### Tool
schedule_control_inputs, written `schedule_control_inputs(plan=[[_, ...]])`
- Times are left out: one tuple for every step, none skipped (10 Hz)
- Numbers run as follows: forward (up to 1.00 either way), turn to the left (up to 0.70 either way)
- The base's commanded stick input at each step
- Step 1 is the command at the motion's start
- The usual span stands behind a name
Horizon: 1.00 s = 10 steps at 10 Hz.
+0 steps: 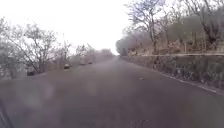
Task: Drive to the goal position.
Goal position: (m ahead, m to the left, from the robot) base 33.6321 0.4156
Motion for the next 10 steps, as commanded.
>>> schedule_control_inputs(plan=[[0.7, 0.0], [0.7, 0.0], [0.7, 0.0], [0.7, 0.0], [0.7, 0.0], [0.7, 0.0], [0.7, 0.0], [0.7, 0.0], [0.7, 0.0], [0.7, 0.0]])
